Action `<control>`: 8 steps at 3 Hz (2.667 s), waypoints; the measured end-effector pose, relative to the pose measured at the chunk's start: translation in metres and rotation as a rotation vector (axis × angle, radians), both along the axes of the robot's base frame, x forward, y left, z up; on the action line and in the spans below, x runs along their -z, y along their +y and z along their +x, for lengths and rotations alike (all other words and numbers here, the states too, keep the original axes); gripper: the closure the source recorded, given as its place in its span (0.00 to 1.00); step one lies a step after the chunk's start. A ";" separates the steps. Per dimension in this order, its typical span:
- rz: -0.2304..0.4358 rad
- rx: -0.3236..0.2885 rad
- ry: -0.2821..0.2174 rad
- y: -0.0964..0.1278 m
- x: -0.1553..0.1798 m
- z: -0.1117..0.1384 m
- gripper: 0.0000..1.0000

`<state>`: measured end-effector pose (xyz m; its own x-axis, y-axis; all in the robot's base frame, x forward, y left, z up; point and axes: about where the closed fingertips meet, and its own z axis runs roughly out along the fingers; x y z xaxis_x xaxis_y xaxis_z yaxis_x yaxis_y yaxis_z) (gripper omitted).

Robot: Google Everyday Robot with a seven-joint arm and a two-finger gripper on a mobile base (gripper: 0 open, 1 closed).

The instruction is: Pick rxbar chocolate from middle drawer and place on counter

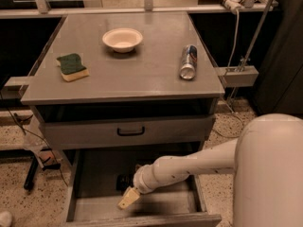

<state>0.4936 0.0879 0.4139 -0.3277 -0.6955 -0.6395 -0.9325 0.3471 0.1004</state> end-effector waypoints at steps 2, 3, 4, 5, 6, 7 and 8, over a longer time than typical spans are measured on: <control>-0.049 0.005 -0.073 -0.005 0.011 0.020 0.00; -0.018 -0.026 -0.060 0.005 0.033 0.029 0.00; -0.009 -0.036 -0.049 0.009 0.042 0.029 0.00; -0.015 -0.057 -0.048 0.010 0.050 0.031 0.00; -0.021 -0.086 -0.064 0.011 0.055 0.029 0.00; -0.027 -0.066 -0.038 0.009 0.066 0.018 0.00; -0.027 -0.066 -0.038 0.009 0.066 0.018 0.00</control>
Offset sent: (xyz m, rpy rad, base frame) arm 0.0336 -0.0121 -0.0121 -0.0783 -0.1081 -0.0307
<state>0.5115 0.0968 0.3479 -0.2569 -0.7315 -0.6315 -0.9562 0.2871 0.0564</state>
